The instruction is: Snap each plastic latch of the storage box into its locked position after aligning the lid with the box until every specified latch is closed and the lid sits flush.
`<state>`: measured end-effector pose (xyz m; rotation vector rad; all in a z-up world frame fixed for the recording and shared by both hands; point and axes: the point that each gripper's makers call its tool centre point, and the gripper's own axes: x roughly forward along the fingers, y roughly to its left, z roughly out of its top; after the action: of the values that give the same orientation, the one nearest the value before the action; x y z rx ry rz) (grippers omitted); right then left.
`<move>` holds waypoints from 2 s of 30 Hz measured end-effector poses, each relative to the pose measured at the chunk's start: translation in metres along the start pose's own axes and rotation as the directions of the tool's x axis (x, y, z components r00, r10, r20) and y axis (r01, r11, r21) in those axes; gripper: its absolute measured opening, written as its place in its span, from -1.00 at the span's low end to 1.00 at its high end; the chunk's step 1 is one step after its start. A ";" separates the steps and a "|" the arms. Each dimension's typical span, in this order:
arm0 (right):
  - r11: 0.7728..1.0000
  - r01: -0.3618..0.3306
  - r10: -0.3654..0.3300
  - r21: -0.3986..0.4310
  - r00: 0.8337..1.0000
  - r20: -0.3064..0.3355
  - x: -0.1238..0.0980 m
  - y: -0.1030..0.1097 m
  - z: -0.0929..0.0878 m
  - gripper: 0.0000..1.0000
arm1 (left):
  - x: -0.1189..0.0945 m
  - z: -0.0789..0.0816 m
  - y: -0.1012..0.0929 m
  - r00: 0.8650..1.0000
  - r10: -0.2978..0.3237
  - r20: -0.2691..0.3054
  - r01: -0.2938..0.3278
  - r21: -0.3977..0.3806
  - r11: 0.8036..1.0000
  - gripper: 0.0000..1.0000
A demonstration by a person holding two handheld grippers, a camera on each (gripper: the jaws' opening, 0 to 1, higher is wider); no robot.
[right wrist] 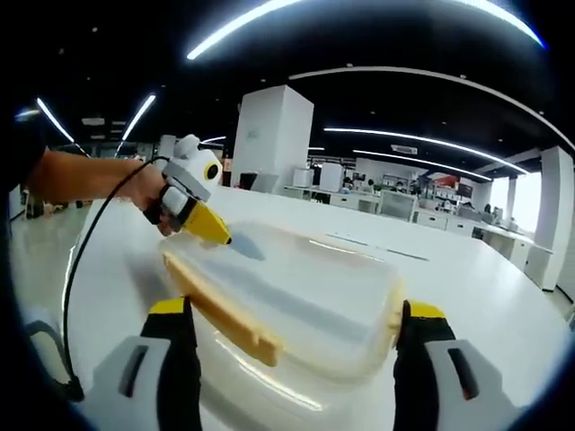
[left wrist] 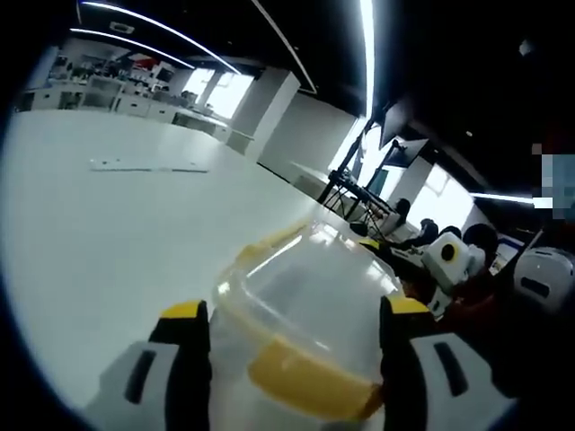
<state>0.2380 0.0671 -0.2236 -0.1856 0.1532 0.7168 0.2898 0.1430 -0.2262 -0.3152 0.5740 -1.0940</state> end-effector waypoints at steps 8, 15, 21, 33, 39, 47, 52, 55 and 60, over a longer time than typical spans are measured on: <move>1.000 -0.008 0.008 0.016 1.000 0.002 -0.004 -0.001 0.000 0.77 | 0.002 -0.003 -0.006 1.000 0.000 0.004 0.000 -0.005 1.000 0.54; 0.999 -0.017 0.017 0.038 1.000 0.015 -0.007 0.003 0.000 0.74 | 0.005 -0.003 -0.005 1.000 0.016 0.009 -0.016 -0.005 1.000 0.57; 0.999 -0.029 0.029 0.031 1.000 0.011 -0.005 0.004 -0.001 0.77 | 0.006 -0.003 -0.007 1.000 0.019 0.008 -0.019 -0.007 1.000 0.59; 0.982 -0.081 0.070 -0.172 0.995 -0.067 -0.006 -0.007 -0.015 0.72 | 0.002 -0.001 -0.003 0.999 0.016 0.030 -0.016 -0.011 1.000 0.62; 0.981 -0.168 0.166 -0.100 0.986 -0.021 -0.008 -0.004 -0.012 0.79 | -0.002 0.006 -0.003 0.999 0.011 0.041 -0.014 0.062 0.998 0.58; 0.905 -0.309 0.295 -0.293 0.951 -0.091 -0.015 -0.013 -0.011 0.92 | -0.017 0.009 -0.006 0.996 0.057 0.062 -0.068 0.183 0.981 0.64; 0.790 -0.457 0.406 -0.409 0.889 -0.211 -0.023 -0.011 -0.013 0.93 | -0.034 0.012 -0.005 0.985 0.150 0.082 -0.168 0.297 0.940 0.47; 0.727 -0.505 0.435 -0.464 0.863 -0.257 -0.025 -0.015 -0.007 0.93 | -0.042 0.014 -0.014 0.981 0.169 0.095 -0.193 0.412 0.890 0.45; 0.643 -0.632 0.530 -0.433 0.775 -0.344 -0.022 -0.019 0.009 0.87 | -0.056 0.012 -0.034 0.971 0.213 0.113 -0.237 0.605 0.760 0.46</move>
<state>0.2351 0.0411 -0.2082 -0.7685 0.1958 1.3998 0.2532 0.1783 -0.1831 0.3043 0.1843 -0.9773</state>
